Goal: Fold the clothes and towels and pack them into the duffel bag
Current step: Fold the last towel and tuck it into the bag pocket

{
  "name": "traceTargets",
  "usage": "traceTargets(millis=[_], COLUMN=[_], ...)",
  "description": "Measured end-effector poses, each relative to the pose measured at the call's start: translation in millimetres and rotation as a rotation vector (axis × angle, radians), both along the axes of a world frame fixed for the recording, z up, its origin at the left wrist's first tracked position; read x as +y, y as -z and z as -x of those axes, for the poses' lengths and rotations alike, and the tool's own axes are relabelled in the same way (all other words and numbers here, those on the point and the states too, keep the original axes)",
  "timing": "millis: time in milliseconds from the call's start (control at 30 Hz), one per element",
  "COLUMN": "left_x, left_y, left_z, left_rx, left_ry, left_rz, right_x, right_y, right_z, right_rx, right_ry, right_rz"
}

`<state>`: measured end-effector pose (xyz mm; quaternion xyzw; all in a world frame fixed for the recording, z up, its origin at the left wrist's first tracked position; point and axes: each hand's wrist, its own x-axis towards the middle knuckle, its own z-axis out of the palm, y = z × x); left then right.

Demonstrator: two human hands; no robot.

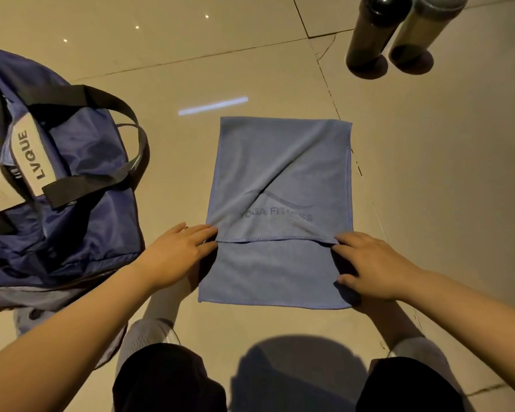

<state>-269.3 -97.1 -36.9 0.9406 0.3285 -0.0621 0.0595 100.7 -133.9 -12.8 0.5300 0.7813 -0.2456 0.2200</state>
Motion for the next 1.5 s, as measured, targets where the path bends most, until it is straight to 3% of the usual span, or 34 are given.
traceTargets(millis=[100, 200, 367, 433, 533, 800, 1133, 1333, 1400, 1500], left_x=[-2.8, -7.1, 1.3, 2.2, -10.4, -43.7, -56.5, -59.4, -62.1, -67.6], left_y=[4.1, 0.4, -34.1, -44.9, -47.7, 9.0, -0.8, 0.7, -0.7, -5.5], left_z=[5.4, 0.0, -19.9, -18.4, -12.5, 4.4, 7.5, 8.5, 7.1, 4.6], left_rx=[-0.053, -0.207, -0.521, -0.507, -0.445, -0.076, -0.076, -0.053, -0.127, -0.243], left_ry=[-0.070, -0.225, -0.480, -0.456, -0.307, 0.045, 0.010, -0.018, -0.098, -0.246], left_rz=[0.002, 0.044, -0.063, -0.115, -0.181, 0.098, 0.098, 0.119, 0.140, 0.229], right_x=[2.3, 12.5, 36.4, 36.1, 19.9, -24.6, -28.8, -28.4, -27.0, -16.4], right_y=[-10.4, -21.4, -53.5, -68.3, -65.6, -10.3, -0.4, -5.7, -11.1, -24.9], right_z=[-3.5, -8.5, -20.1, -21.6, -25.6, -10.8, -18.5, -19.9, -20.9, -23.6], right_rx=[0.086, 0.210, 0.416, 0.492, 0.485, 0.071, 0.066, -0.014, 0.044, 0.233], right_ry=[0.068, 0.179, 0.363, 0.424, 0.333, -0.153, -0.037, -0.146, -0.080, 0.078], right_rz=[-0.038, -0.168, -0.401, -0.376, -0.189, 0.124, 0.160, 0.214, 0.165, -0.145])
